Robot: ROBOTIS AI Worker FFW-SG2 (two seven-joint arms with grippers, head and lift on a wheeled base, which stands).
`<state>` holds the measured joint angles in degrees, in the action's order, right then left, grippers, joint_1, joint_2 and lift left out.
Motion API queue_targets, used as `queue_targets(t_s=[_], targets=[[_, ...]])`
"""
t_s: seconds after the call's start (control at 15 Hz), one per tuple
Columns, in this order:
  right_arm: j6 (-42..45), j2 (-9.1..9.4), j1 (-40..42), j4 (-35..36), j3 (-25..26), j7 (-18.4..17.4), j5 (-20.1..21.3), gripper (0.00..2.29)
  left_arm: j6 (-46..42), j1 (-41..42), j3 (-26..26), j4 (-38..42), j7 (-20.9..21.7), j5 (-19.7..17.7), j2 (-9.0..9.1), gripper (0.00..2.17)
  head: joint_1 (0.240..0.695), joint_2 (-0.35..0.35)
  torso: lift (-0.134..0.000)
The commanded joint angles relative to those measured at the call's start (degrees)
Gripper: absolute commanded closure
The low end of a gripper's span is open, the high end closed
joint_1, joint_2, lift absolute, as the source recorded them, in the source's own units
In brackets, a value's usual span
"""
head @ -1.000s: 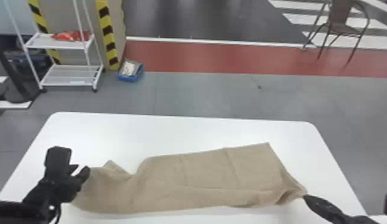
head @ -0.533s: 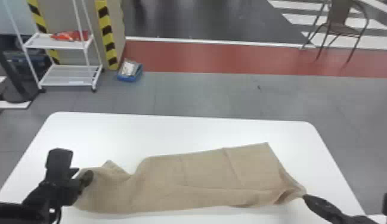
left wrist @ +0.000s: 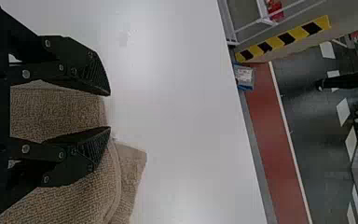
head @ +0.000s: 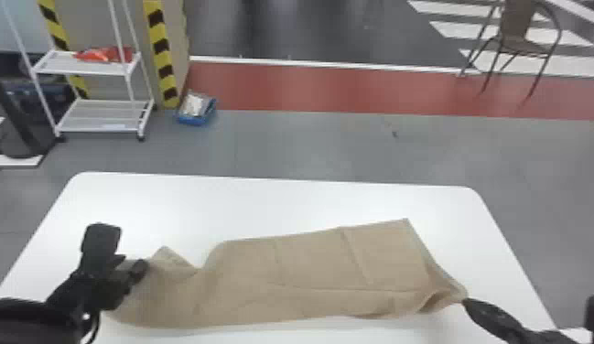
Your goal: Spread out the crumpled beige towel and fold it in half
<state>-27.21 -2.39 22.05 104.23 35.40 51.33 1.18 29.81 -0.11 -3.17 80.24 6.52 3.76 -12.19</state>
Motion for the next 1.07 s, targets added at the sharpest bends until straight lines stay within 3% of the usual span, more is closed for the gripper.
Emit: queue_targets(t_s=[0.0, 0.07, 0.27, 1.0], targets=[[0.0, -0.07, 0.1, 0.18, 0.28, 0.09, -0.04, 1.6, 0.57, 0.46, -0.17, 0.26, 0.07, 0.55, -0.29, 0.75, 0.695, -0.123, 0.0], [0.0, -0.07, 0.01, 0.27, 0.2, 0.09, -0.13, 1.6, 1.09, 0.73, -0.08, 0.62, 0.07, 0.64, -0.29, 0.8, 0.695, -0.125, 0.0], [-0.18, 0.01, 0.1, 0.89, -0.16, 0.09, -0.22, 1.6, 5.66, 1.16, 0.36, 2.02, 0.95, 0.55, -0.29, 1.36, 0.695, -0.123, 0.0], [-0.35, 0.28, 0.72, 3.08, 0.28, 0.0, -1.36, 1.6, 10.94, 10.04, 6.34, 23.12, 3.94, -2.96, 0.15, 1.45, 0.695, -0.115, 0.0]])
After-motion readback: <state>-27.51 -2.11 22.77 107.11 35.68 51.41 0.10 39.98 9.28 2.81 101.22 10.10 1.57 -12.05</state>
